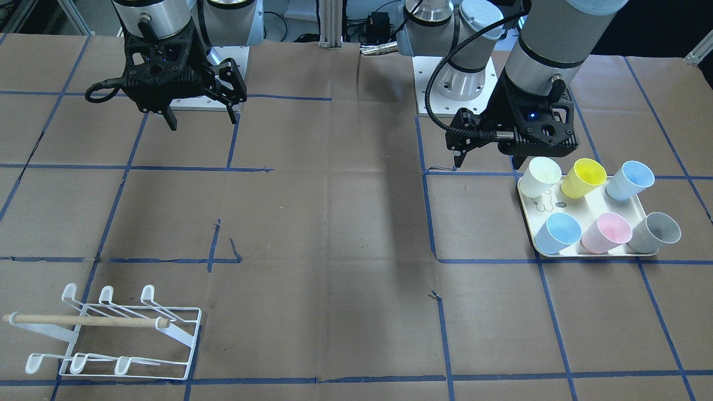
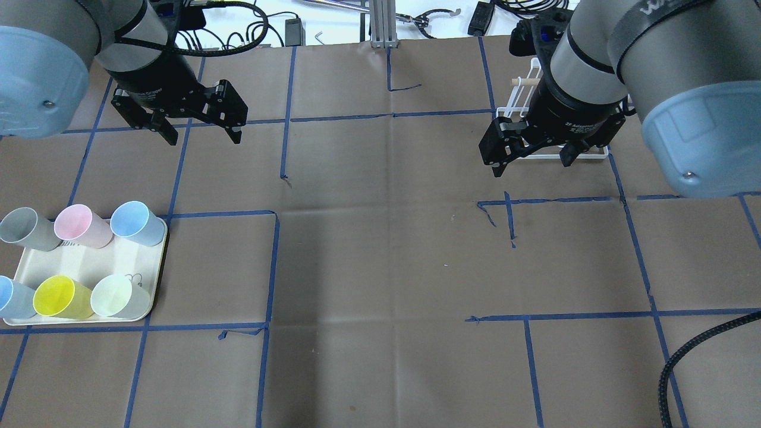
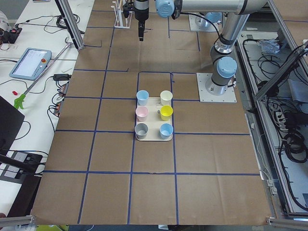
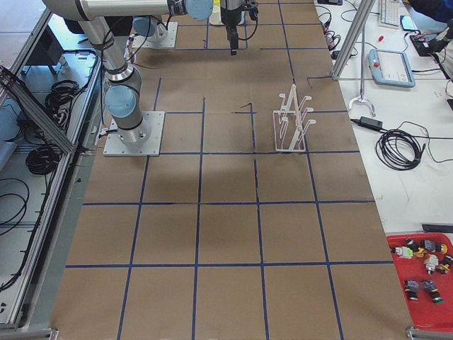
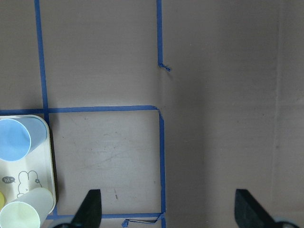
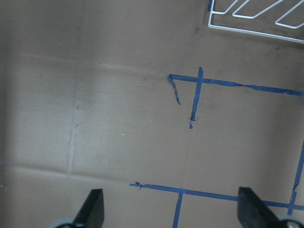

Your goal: Transfer IKEA cup to right arm and place on rack

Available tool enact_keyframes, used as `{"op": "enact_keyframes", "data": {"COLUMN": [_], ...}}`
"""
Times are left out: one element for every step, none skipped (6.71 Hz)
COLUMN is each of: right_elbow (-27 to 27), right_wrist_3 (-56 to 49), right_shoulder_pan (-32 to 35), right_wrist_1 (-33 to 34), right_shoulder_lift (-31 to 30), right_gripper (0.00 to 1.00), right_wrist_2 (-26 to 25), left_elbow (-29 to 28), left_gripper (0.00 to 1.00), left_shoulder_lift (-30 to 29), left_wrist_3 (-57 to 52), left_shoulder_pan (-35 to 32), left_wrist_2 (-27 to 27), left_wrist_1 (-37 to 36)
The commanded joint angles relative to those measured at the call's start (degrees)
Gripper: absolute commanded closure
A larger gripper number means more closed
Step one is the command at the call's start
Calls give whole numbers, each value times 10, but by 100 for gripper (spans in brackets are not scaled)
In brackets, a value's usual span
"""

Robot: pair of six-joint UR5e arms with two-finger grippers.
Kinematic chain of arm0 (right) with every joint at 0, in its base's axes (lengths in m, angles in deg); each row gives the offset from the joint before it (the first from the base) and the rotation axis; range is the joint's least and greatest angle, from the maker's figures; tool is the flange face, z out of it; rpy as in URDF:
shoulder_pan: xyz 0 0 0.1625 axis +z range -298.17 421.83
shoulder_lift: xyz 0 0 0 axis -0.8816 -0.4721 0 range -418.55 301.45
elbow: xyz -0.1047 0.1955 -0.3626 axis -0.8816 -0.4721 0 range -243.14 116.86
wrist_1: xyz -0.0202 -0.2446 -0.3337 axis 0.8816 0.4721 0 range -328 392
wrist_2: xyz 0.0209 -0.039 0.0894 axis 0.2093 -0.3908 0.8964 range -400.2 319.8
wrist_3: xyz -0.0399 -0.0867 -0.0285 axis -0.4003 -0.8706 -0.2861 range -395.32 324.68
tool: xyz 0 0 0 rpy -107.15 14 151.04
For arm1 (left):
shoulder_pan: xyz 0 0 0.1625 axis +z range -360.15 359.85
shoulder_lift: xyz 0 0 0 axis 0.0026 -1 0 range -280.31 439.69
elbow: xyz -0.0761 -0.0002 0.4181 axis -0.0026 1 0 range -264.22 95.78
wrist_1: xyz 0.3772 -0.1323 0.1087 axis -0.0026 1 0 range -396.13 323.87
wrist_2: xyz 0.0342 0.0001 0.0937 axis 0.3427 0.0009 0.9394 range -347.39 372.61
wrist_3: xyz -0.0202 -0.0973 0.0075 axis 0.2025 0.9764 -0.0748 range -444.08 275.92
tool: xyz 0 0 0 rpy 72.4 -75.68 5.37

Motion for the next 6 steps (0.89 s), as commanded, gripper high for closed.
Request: {"op": "enact_keyframes", "data": {"right_elbow": [0,0,0,0,1,1], "right_wrist_3": [0,0,0,0,3,2], "right_shoulder_pan": [0,0,0,0,0,0], "right_wrist_1": [-1,0,-4,-1,0,-1], "right_shoulder_lift": [-2,0,0,0,0,-1], "right_gripper": [0,0,0,0,0,0], "right_wrist_2": [0,0,0,0,1,0], "left_elbow": [0,0,0,0,0,0], "left_gripper": [0,0,0,0,0,0], "left_shoulder_lift": [1,0,0,1,0,2], "left_wrist_3": [-1,-2,-2,-3,-2,-4], "left_shoulder_pan": [0,0,0,0,0,0], "left_wrist_2": [0,0,0,0,0,1], "left_wrist_1": [0,0,0,0,0,0]}}
